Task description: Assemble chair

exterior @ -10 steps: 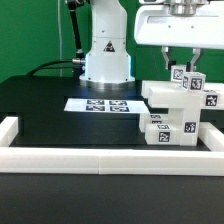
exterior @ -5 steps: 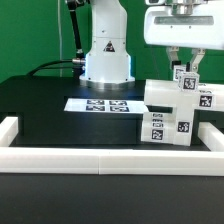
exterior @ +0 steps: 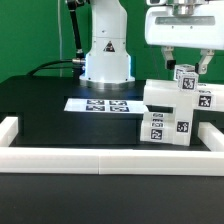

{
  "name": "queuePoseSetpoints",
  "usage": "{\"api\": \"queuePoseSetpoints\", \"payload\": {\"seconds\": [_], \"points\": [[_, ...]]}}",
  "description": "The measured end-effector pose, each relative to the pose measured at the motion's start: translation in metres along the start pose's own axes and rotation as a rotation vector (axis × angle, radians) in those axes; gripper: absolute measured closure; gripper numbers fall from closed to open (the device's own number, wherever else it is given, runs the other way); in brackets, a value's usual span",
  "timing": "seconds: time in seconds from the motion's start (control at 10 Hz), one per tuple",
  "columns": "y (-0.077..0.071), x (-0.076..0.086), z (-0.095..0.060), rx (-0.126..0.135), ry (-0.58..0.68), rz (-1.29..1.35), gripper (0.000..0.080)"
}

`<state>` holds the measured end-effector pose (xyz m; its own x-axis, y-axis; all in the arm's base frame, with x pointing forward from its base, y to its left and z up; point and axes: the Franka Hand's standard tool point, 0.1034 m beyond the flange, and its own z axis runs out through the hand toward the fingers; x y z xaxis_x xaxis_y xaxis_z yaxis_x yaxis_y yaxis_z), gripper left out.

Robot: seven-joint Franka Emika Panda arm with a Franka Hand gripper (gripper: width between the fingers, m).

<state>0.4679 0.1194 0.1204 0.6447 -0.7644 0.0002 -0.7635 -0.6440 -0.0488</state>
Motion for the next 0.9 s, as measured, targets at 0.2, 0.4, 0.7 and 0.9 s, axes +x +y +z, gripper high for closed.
{"api": "queuePoseSetpoints", "payload": {"seconds": [0.2,0.4,0.7,0.9], "points": [[-0.0005,-0.0025,0.0000,0.000,-0.002,-0.173,0.0152],[-0.0016,-0.0044,-0.0002,0.002,-0.002,-0.352,0.0151],[-0.0016,-0.0037,-0.0003,0.003,0.000,-0.590,0.0151],[-0.0017,-0.0036,-0.0004,0.003,0.000,-0.727,0.0151]]}}
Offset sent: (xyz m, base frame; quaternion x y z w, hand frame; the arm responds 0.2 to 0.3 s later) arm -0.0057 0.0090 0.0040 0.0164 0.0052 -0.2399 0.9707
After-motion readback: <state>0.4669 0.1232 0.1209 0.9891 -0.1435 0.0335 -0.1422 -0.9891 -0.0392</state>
